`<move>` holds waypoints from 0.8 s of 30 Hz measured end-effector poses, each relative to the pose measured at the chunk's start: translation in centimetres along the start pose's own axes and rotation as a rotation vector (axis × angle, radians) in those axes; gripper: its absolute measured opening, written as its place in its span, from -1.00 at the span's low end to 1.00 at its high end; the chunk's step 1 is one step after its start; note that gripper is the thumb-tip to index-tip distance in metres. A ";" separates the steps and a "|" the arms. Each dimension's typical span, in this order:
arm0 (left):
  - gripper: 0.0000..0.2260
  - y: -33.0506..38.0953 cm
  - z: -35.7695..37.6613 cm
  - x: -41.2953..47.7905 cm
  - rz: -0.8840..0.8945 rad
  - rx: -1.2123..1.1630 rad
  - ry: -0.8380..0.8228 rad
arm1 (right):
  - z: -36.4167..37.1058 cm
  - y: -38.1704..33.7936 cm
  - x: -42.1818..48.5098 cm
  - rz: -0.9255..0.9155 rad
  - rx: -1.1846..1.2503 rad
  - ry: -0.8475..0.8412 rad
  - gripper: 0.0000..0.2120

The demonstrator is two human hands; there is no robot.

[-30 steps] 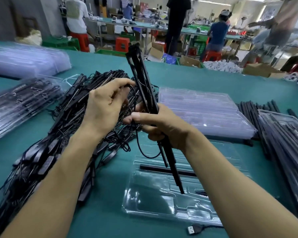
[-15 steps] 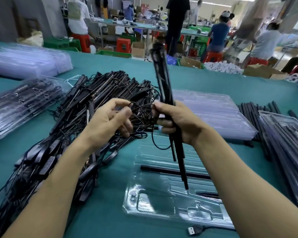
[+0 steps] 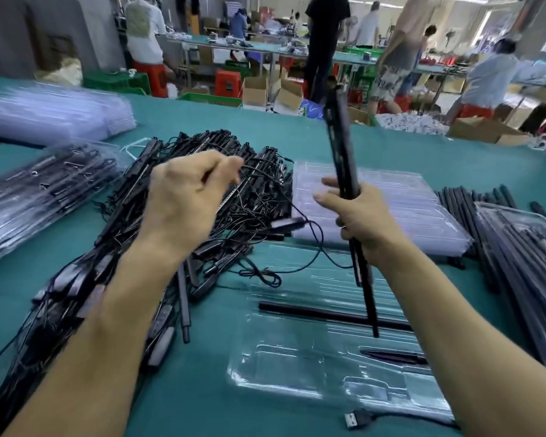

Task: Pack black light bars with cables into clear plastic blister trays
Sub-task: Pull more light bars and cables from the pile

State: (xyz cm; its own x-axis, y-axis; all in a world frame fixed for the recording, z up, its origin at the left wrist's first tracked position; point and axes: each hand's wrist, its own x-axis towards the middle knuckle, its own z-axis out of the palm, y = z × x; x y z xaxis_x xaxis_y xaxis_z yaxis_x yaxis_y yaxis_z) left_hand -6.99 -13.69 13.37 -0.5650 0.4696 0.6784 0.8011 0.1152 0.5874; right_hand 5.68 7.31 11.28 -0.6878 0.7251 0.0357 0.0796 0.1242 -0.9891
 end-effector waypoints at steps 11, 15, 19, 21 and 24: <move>-0.76 2.9 4.8 -0.8 0.009 -0.146 -0.172 | -1.3 -1.6 -2.4 -0.319 0.038 -0.493 -0.49; -0.82 3.4 4.4 -0.8 -0.047 -0.208 -0.214 | 0.0 -1.6 -2.4 -0.368 -0.147 -0.458 -0.78; -0.86 1.9 3.6 -2.1 -0.186 -0.147 -0.539 | -1.2 -1.4 -1.6 -0.233 0.116 -0.371 -0.76; -0.78 0.1 3.0 -4.1 -0.367 -0.187 -0.813 | -2.2 -1.1 -1.1 -0.182 0.174 -0.300 -0.77; -0.62 -2.0 2.0 -7.0 -0.544 -0.323 -1.013 | -3.0 -0.6 -0.4 -0.138 0.172 -0.169 -0.74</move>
State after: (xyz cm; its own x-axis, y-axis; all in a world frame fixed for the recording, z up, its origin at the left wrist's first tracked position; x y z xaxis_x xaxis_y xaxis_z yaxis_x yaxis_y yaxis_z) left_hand -4.30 -15.48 6.58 -0.2854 0.9210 -0.2652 0.3360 0.3553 0.8723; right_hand 8.10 8.95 12.30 -0.7953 0.5842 0.1621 -0.1373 0.0870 -0.9867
